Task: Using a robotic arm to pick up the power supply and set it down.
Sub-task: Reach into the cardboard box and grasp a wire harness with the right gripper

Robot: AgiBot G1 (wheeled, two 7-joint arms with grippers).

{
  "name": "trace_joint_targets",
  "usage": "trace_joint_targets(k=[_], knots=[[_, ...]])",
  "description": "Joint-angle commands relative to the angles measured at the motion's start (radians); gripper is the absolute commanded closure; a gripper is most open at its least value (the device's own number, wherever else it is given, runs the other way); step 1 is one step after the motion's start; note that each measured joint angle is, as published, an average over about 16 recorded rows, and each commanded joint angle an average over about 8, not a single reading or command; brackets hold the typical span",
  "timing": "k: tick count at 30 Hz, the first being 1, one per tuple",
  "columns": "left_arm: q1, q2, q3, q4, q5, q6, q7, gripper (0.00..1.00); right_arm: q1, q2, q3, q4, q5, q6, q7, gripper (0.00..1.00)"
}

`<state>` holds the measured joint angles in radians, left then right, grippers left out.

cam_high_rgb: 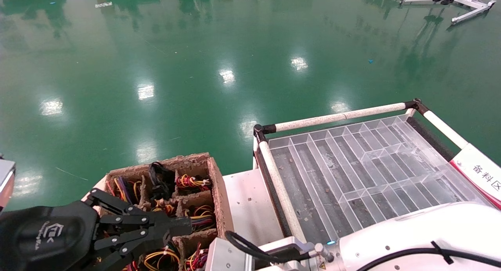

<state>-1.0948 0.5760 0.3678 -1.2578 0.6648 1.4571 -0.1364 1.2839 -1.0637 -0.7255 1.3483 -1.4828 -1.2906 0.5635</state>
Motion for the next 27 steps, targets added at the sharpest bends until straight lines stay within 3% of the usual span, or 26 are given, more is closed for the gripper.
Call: trace_joint_targets(k=[1, 6, 9, 27], knots=[[0.0, 0.0, 0.0, 0.0, 0.0, 0.0, 0.0, 0.88, 0.005, -0.002, -0.007, 0.001, -0.013, -0.002, 0.015, 1.0], [0.0, 0.0, 0.0, 0.0, 0.0, 0.0, 0.0, 0.28, 0.011, -0.005, -0.012, 0.002, -0.026, -0.002, 0.035, 1.0], [0.0, 0.0, 0.0, 0.0, 0.0, 0.0, 0.0, 0.03, 0.018, -0.004, -0.014, 0.003, -0.028, -0.01, 0.047, 1.0], [0.0, 0.0, 0.0, 0.0, 0.0, 0.0, 0.0, 0.0, 0.057, 0.014, -0.025, 0.006, -0.033, -0.065, 0.089, 1.0]])
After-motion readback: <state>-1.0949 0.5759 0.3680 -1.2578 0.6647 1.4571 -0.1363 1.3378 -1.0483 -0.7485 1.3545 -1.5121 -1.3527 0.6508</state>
